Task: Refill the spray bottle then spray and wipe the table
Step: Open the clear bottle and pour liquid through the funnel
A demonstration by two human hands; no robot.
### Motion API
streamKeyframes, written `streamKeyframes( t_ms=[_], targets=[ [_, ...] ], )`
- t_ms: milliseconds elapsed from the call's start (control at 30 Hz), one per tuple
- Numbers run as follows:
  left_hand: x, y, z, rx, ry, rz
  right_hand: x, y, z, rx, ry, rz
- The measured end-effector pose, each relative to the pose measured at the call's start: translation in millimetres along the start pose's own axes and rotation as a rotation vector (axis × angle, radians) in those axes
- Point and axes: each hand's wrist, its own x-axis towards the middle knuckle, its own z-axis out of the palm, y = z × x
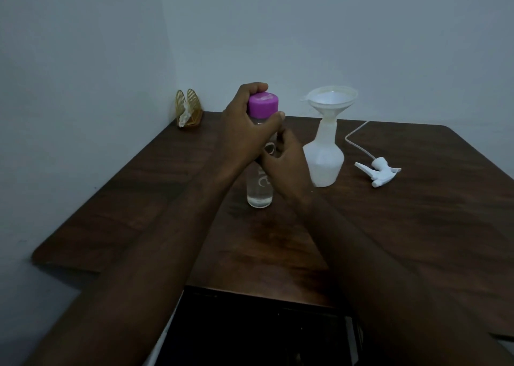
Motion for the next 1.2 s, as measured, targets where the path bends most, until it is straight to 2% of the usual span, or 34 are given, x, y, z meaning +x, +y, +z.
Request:
streamKeyframes(
  t_ms=[267, 333, 400, 433, 500, 567, 633, 667, 733, 767, 900, 1033, 1200],
  targets=[
    [-3.6, 6.3, 1.5, -0.007, 0.067, -0.025, -15.7, -2.3, -15.4, -0.046, -0.100, 0.083],
    [-9.7, 19.8, -1.4, 0.026, 0.210, 0.104, -22.9, -5.2, -21.3, -0.098, -0.016, 0.035],
    [-20.7, 33.0, -0.8, 0.042, 0.353, 0.347, -27.8, -9.0, -29.9, -0.080, 0.191, -0.075],
    [-29.9, 37.9, 4.7, 0.021, 0.365, 0.463, -28.1, -10.4, -38.5, -0.059, 0.286, -0.114],
    [-55.2, 48.3, 26.5, -0.048, 0.232, 0.552, -21.2, -7.1, -59.5, -0.037, 0.351, -0.040],
    [-77.5, 50.9, 57.7, -0.054, 0.013, 0.428, -11.7, -0.3, -83.3, -0.054, 0.367, 0.091],
    [-85.0, 43.7, 88.0, -0.031, -0.139, 0.145, -6.4, 7.1, -104.5, -0.080, 0.523, 0.144],
    [-82.6, 36.1, 99.2, -0.029, -0.180, -0.027, -4.8, 9.7, -111.2, -0.119, 0.526, 0.166],
    [-71.3, 19.5, 113.4, -0.027, -0.195, -0.293, -1.1, 16.7, -117.7, -0.246, 0.345, 0.235],
    [-65.6, 12.5, 118.4, -0.009, -0.182, -0.343, 0.7, 20.2, -121.9, -0.304, 0.245, 0.272],
    [-47.7, -6.3, 128.2, 0.030, -0.152, -0.349, 10.8, 26.6, -130.2, -0.450, 0.017, 0.310],
    [-36.5, -15.4, 130.2, 0.025, -0.254, -0.317, 18.1, 24.7, -132.6, -0.517, -0.047, 0.270],
    [-48.1, -20.0, 109.2, 0.229, -0.260, -0.205, 0.1, 15.8, -139.5, -0.493, -0.110, 0.257]
  ],
)
